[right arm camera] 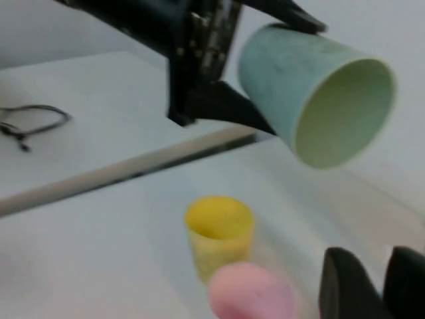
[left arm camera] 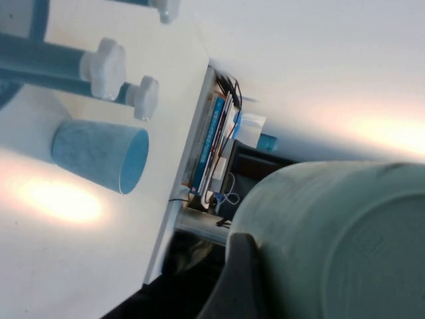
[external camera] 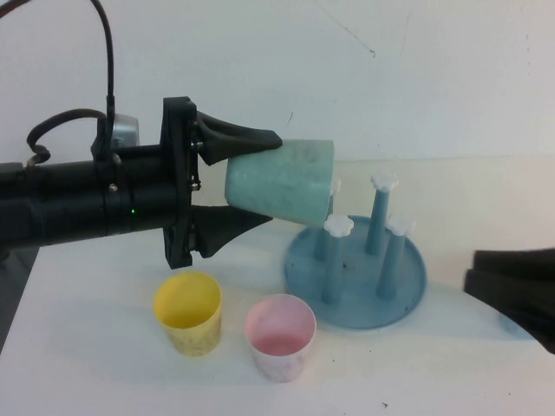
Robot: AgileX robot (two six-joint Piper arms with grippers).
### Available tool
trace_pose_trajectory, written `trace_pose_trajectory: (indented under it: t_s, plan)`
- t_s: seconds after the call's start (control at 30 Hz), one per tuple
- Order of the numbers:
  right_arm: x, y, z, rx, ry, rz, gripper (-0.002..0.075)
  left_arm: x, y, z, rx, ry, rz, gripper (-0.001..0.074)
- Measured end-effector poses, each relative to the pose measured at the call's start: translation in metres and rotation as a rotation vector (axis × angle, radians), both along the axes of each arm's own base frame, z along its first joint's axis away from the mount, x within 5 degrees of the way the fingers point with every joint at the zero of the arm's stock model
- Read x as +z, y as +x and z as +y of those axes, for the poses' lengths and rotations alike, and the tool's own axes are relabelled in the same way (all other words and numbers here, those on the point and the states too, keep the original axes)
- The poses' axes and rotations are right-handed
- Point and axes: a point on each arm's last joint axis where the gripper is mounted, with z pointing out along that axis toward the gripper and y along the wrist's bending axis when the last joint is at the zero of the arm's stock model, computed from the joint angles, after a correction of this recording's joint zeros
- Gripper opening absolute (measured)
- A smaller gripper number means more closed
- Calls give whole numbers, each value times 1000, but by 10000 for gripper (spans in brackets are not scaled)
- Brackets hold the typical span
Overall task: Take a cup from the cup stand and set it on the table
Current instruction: Hand over the cup
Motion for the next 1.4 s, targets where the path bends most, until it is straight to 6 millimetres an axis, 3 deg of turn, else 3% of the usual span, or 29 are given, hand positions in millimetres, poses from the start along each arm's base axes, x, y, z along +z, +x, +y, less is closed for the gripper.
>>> trace_pose_trajectory:
  t_s: [0.17, 0.27, 0.4, 0.67, 0.97, 1.17, 1.4]
  plan:
    - [0, 53, 19, 250, 127, 124, 247, 0, 0, 0, 23, -50, 113, 572]
    - [-14, 88, 27, 279, 162, 242, 270, 0, 0, 0, 29, -62, 143, 572]
    - [-25, 113, 40, 307, 172, 312, 279, 0, 0, 0, 31, -66, 152, 572]
    - [-11, 125, 49, 346, 175, 254, 294, -1, 1, 0, 40, -64, 155, 572]
    - [-1, 122, 69, 430, 141, 141, 519, -1, 2, 1, 58, -58, 154, 572]
    - [6, 124, 92, 504, 127, 92, 538, -1, 2, 1, 60, -61, 156, 572]
    - [11, 144, 108, 479, 129, 135, 511, -1, 2, 1, 59, -59, 152, 572]
